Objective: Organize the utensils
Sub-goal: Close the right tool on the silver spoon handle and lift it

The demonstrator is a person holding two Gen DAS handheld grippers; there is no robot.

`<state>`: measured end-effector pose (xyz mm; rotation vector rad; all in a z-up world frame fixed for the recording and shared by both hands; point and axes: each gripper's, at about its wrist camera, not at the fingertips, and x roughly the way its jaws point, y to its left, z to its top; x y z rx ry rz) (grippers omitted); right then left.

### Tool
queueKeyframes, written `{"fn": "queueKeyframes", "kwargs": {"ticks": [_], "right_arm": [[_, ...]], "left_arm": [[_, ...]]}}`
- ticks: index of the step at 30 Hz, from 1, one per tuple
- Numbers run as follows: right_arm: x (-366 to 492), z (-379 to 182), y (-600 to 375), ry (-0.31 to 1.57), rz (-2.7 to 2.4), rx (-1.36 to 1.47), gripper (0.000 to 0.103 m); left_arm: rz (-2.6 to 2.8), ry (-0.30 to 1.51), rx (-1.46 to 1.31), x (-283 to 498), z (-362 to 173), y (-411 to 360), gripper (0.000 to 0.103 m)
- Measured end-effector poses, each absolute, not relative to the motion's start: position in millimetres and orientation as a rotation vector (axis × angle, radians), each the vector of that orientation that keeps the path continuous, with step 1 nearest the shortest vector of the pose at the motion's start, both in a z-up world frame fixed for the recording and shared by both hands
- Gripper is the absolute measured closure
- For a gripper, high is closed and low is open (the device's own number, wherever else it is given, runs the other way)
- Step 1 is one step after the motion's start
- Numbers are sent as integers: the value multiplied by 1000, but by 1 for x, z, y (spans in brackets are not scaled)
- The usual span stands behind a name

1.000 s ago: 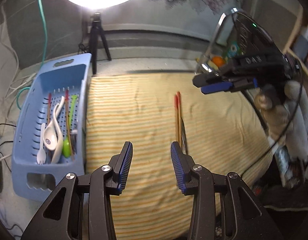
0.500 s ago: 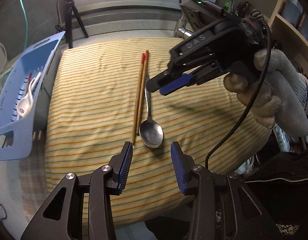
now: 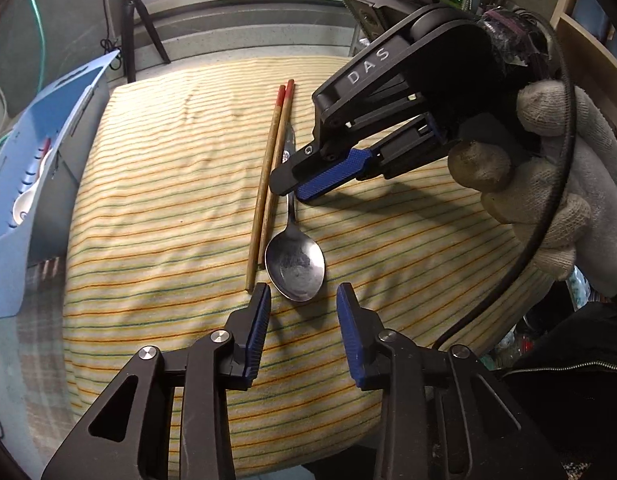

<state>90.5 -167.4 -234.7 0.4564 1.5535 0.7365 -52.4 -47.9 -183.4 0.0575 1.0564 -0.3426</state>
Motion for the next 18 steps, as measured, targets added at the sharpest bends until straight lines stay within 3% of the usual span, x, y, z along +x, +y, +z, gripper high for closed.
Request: {"fn": "queueKeyframes", "kwargs": {"ticks": [9,14,18], "right_arm": [[89,-236,-169,1549,724,483,85],[91,-240,-172,1561,702,502,96],[90,-240,-173,1555,694,511,96]], "left_arm": [[-348,1060,67,-40,-192,-48,81],[-361,1060,54,-36,-193,-44,82],[-372,1060,51,-33,-193,-44,83]]}}
